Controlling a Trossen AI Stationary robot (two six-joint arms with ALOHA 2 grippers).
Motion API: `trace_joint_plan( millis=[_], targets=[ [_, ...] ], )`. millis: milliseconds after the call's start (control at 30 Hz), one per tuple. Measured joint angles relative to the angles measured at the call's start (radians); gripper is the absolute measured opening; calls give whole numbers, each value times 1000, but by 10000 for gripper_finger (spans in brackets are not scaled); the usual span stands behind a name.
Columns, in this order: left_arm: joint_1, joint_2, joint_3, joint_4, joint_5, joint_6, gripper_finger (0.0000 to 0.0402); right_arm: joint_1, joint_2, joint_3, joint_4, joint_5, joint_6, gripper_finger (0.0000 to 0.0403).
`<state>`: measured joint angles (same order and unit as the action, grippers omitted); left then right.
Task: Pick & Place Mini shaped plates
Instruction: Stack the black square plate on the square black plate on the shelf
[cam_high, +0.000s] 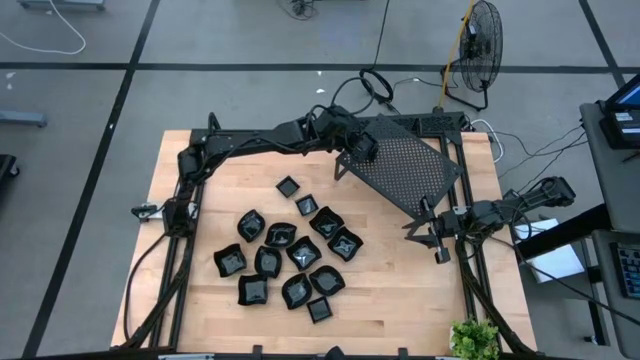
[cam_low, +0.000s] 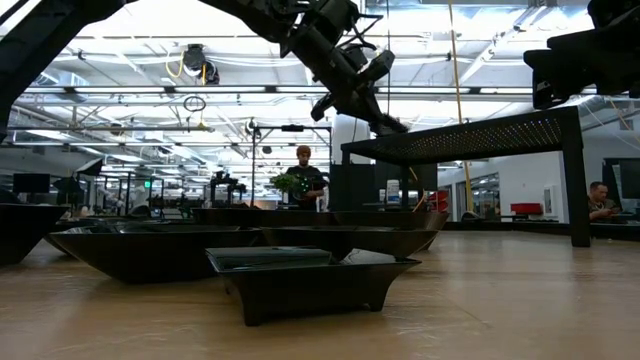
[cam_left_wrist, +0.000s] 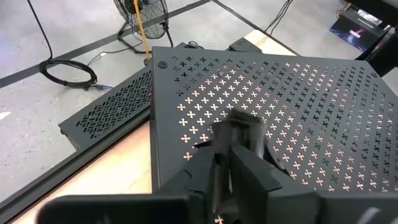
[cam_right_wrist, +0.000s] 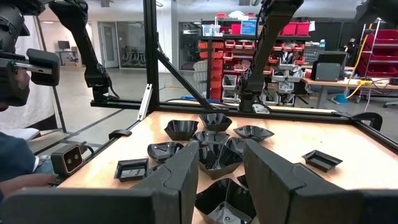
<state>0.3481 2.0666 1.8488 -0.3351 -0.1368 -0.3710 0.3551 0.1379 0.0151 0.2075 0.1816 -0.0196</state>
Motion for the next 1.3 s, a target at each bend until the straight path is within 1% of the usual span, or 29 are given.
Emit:
trace_joint_plan(
  millis=[267,367,467,567,633,733,833,900,967,1133,1300],
  targets=[
    [0,0,0,1,-2,16,140,0,0,0,0,0,0,114],
    [-3,0,2,3,-2,76,159,0,0,0,0,0,0,114],
    [-18,-8,3,5,2,167,171,0,0,0,0,0,0,114],
    [-41,-11,5,1,-15,268,174,0,0,0,0,0,0,114],
    [-56,-11,5,-19,-57,320,174,0,0,0,0,0,0,114],
    [-69,-11,5,-44,-193,369,175,0,0,0,0,0,0,114],
    [-76,-10,5,-69,-342,381,175,0,0,0,0,0,0,114],
    [-80,-10,5,-76,-399,395,175,0,0,0,0,0,0,114],
    [-80,-10,6,-91,-413,404,175,0,0,0,0,0,0,114],
    [-80,-3,6,-149,-370,349,175,0,0,0,0,0,0,114],
    [-80,-3,6,-159,-369,340,175,0,0,0,0,0,0,114]
  ],
)
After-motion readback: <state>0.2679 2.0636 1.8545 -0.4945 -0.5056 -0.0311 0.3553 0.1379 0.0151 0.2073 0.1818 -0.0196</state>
